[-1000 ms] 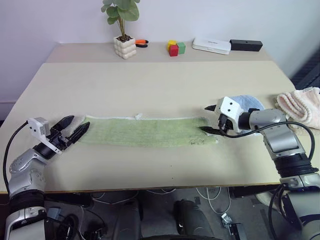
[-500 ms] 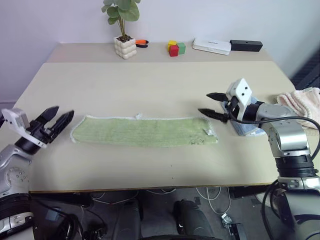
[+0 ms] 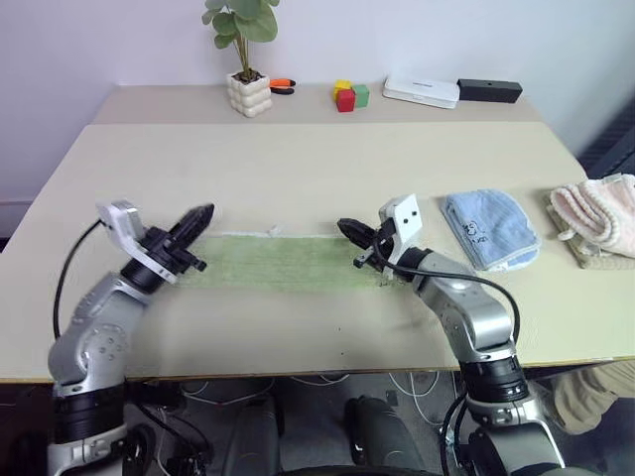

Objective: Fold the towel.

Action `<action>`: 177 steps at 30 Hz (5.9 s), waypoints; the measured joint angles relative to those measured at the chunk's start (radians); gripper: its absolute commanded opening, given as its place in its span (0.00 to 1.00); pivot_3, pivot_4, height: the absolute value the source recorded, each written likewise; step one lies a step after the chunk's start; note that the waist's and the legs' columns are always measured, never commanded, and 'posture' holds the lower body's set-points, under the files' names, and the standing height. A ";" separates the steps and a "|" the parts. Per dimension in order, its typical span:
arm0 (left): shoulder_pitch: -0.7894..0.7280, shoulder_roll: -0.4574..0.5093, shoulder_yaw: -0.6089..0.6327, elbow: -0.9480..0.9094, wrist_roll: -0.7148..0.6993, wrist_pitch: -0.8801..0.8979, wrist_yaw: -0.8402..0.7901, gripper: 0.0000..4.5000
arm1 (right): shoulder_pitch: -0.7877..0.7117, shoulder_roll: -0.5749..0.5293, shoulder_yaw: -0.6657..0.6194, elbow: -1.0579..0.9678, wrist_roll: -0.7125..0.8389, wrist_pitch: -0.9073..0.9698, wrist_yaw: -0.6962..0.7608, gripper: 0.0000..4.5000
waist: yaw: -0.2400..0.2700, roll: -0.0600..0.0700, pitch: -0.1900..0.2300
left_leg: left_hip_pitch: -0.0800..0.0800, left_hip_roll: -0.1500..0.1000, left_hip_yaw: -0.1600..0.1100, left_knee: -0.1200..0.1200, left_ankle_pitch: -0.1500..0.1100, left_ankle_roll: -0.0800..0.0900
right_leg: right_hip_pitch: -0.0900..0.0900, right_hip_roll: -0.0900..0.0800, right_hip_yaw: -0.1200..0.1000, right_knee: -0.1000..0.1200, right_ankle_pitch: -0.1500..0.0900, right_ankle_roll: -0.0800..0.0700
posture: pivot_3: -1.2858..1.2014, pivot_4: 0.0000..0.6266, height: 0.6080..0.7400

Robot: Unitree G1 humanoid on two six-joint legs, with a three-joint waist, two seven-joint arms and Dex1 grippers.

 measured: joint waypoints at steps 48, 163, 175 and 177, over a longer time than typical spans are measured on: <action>0.009 0.233 0.154 0.160 -0.057 0.044 -0.274 1.00 | -0.027 -0.261 -0.257 0.014 0.187 0.130 0.069 0.99 | -0.003 0.000 0.000 | 0.001 0.000 0.000 -0.003 0.000 0.000 | 0.001 -0.001 0.000 -0.002 -0.002 -0.003 | 0.52 0.24 1.00; -0.122 0.383 -0.044 0.333 0.074 0.025 -0.788 1.00 | 0.099 -0.412 0.202 -0.426 0.133 0.222 -0.139 0.01 | -0.002 -0.004 -0.002 | -0.001 0.001 0.000 -0.001 -0.001 0.001 | -0.002 0.000 0.000 -0.003 -0.005 -0.008 | 0.52 0.24 1.00; -0.107 0.383 -0.030 0.301 0.059 0.040 -0.767 1.00 | 0.083 -0.363 0.281 -0.419 0.001 0.201 -0.061 0.01 | -0.001 -0.004 -0.002 | -0.001 0.001 0.000 -0.001 -0.001 0.001 | -0.002 0.000 0.000 -0.003 -0.005 -0.008 | 0.52 0.24 1.00; -0.107 0.383 -0.029 0.300 0.059 0.041 -0.766 1.00 | 0.083 -0.363 0.286 -0.419 -0.014 0.201 -0.046 0.01 | -0.002 -0.004 -0.002 | -0.001 0.001 0.000 -0.002 -0.001 0.001 | -0.002 0.000 0.000 -0.003 -0.005 -0.008 | 0.52 0.24 1.00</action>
